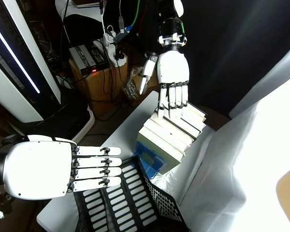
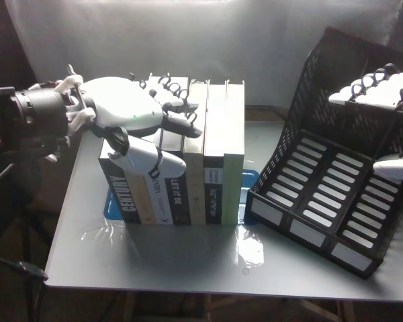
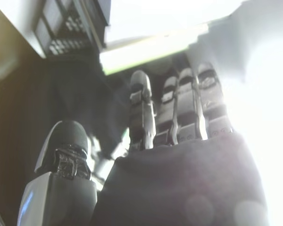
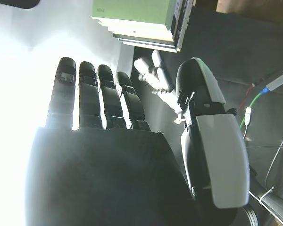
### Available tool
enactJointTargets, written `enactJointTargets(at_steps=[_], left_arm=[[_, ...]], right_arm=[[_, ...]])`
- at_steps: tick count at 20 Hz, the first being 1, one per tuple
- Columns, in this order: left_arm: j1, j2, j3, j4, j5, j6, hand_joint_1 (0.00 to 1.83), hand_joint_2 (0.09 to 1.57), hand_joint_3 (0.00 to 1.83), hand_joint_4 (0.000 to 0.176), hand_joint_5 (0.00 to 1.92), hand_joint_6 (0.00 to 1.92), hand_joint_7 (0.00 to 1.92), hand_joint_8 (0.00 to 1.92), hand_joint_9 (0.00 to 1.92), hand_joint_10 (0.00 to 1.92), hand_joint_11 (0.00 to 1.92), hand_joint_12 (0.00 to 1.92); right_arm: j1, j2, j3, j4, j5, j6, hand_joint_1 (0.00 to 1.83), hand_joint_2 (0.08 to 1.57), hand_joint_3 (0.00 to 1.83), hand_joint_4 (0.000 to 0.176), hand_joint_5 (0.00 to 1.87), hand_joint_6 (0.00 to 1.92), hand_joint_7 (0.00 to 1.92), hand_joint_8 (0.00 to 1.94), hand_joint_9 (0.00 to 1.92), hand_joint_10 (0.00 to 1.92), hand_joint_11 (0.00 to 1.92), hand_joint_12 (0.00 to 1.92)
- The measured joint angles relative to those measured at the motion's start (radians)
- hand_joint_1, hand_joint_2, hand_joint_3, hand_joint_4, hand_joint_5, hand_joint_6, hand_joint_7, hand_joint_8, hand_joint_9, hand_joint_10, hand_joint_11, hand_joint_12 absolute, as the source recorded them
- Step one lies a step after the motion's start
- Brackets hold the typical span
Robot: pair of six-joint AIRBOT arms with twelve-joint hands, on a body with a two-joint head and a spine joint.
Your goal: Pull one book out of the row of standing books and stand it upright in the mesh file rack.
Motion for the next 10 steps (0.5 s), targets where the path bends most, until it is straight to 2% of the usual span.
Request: enactJointTargets(at_steps=[1,3,4,5,7,9,10], left_arm=[[0.0,-0.008,0.01,0.021,0.002,0.0,0.04,1.31,0.0,0.082,0.33,0.01,0.0,0.0,0.0,0.0,0.0,0.0],[0.0,-0.021,0.021,0.077,0.017,0.0,0.08,1.28,0.0,0.091,0.32,0.0,0.0,0.0,0.0,0.0,0.0,0.0],[0.002,-0.025,0.023,0.103,0.019,0.0,0.02,1.28,0.0,0.083,0.38,0.03,0.0,0.0,0.0,0.0,0.0,0.0],[0.002,-0.025,0.023,0.109,0.018,-0.004,0.0,1.28,0.0,0.084,0.44,0.05,0.0,0.0,0.0,0.0,0.0,0.0],[0.002,-0.016,0.006,0.128,0.022,-0.005,0.0,1.27,0.0,0.095,0.57,0.1,0.0,0.0,0.0,0.0,0.0,0.0],[0.002,-0.004,-0.023,0.17,0.022,-0.007,0.0,1.26,0.0,0.049,0.53,0.08,0.0,0.0,0.0,0.0,0.0,0.0],[0.002,0.001,-0.037,0.189,0.023,-0.007,0.0,1.26,0.0,0.06,0.55,0.05,0.0,0.0,0.0,0.0,0.0,0.0]], right_arm=[[0.0,-0.001,0.0,0.0,-0.001,0.0,0.55,1.32,0.0,0.0,0.0,0.0,0.0,0.0,0.0,0.0,0.0,0.0],[0.0,-0.001,0.0,0.001,0.0,0.0,0.55,1.32,0.0,0.0,0.0,0.0,0.0,0.0,0.0,0.0,0.0,0.0],[-0.005,-0.001,0.0,0.006,0.001,0.0,0.55,1.32,0.0,0.0,0.0,0.0,0.0,0.0,0.0,0.0,0.0,0.0],[-0.008,-0.001,0.0,0.009,0.003,0.002,0.53,1.33,0.0,0.0,0.0,0.0,0.0,0.0,0.0,0.0,0.0,0.0],[-0.011,-0.002,0.0,0.007,-0.001,0.004,0.54,1.33,0.0,0.0,0.0,0.0,0.0,0.0,0.0,0.0,0.0,0.0],[-0.011,-0.003,0.0,0.01,0.002,0.004,0.51,1.33,0.0,0.0,0.0,0.0,0.0,0.0,0.0,0.0,0.0,0.0],[-0.012,-0.003,0.0,0.012,0.002,0.005,0.54,1.33,0.0,0.0,0.0,0.0,0.0,0.0,0.0,0.0,0.0,0.0]])
